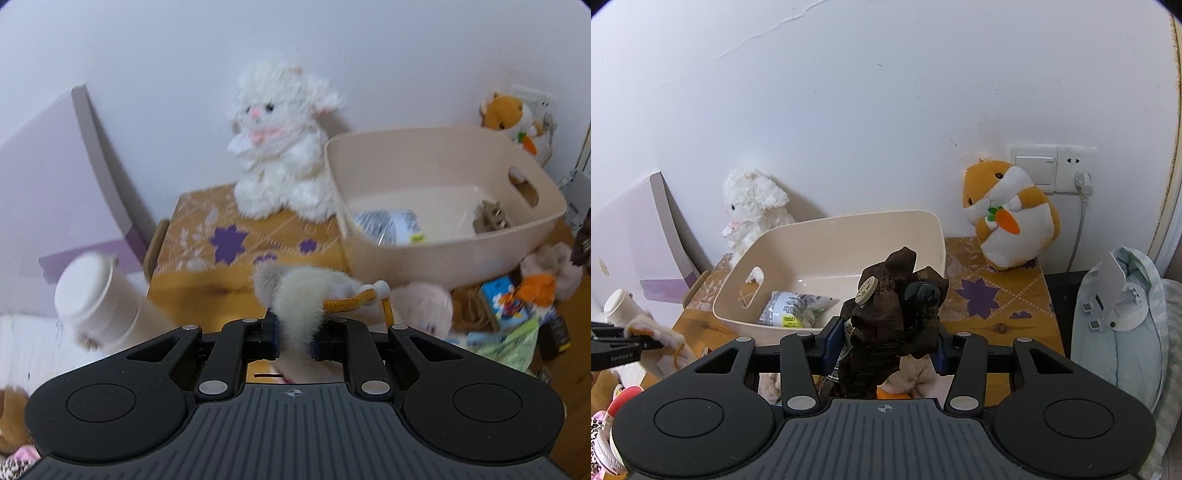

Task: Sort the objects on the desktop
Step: 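Carry both toys over the basket and release them inside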

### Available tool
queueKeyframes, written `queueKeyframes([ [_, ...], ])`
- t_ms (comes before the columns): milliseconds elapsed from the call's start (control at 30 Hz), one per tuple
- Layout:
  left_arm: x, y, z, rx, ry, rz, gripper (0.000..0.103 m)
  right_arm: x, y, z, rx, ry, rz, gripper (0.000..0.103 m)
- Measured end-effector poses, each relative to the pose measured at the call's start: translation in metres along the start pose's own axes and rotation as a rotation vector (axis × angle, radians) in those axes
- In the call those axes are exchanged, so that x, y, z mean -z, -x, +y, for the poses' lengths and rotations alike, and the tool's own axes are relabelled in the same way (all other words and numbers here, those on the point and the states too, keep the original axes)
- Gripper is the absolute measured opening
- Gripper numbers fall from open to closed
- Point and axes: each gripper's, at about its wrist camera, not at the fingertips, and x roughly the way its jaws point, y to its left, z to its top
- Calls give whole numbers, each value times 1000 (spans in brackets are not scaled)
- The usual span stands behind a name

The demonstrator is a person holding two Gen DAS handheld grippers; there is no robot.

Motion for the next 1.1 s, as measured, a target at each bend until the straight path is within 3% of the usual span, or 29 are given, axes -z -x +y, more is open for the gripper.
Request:
queueKeyframes([
  [267, -49, -7, -23, 67, 6, -79, 14, -27, -22, 3, -13, -6, -36, 44],
  [467, -81, -23, -47, 111, 26, -107, 14, -53, -51, -3, -11, -92, -69, 44],
  [800, -103, -82, -82, 206, 79, 1, 14, -53, -110, -9, 39, -135, 6, 44],
  [1000, -98, -111, -98, 171, 72, 90, 15, -46, -137, -1, 82, -61, 92, 46],
  [1033, -96, -113, -98, 171, 76, 98, 18, -45, -138, 0, 85, -49, 99, 46],
  [1100, -93, -116, -100, 192, 71, 117, 48, -43, -138, 1, 87, -32, 101, 55],
])
